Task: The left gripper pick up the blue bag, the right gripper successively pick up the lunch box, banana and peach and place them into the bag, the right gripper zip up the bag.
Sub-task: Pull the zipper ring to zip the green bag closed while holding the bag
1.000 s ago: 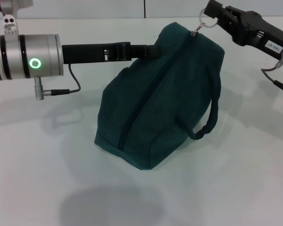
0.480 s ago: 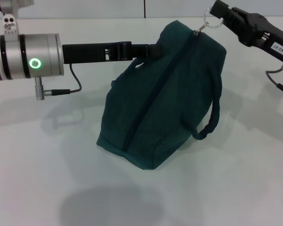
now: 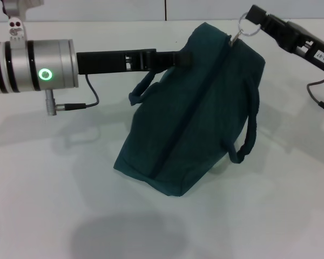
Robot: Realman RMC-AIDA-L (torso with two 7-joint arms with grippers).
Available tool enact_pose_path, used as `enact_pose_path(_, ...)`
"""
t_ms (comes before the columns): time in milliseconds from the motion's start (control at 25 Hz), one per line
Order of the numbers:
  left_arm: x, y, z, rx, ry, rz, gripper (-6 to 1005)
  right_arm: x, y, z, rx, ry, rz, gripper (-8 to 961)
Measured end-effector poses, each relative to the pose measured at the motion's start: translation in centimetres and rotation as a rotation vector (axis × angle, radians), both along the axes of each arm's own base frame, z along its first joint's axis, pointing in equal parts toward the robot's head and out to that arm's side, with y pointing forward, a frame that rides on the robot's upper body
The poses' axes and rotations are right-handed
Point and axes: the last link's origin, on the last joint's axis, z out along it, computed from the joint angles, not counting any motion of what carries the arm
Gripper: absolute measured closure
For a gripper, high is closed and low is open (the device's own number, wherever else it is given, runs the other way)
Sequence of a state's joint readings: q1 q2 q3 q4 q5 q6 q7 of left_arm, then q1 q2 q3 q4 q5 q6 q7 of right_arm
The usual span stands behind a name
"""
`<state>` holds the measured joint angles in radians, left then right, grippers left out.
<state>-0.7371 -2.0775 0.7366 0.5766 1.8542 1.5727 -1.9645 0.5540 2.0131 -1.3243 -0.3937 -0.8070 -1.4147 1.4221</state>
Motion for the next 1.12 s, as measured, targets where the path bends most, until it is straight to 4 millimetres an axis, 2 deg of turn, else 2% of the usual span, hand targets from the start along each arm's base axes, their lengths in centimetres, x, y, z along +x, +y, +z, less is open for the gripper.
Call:
enact_pose_path(360,0.4,-0.2,-0.3,-0.003,0.000,-0.033,957,0.5,0.1,0.1,-0.037,0.061,-0.066,901)
enact_pose_path(880,1.0,-1.0,-0.3,-0.030,-0.020,-0.110,959,2.2,-0.1,0.5,-0.053,0.115,-0.159,898)
enact_pose_path(1120,1.1,-1.4,0.1,-0.013,-0.055,-0.137,959,3.1,-0.2,0.1,-0.079,0.122,-0.216,897)
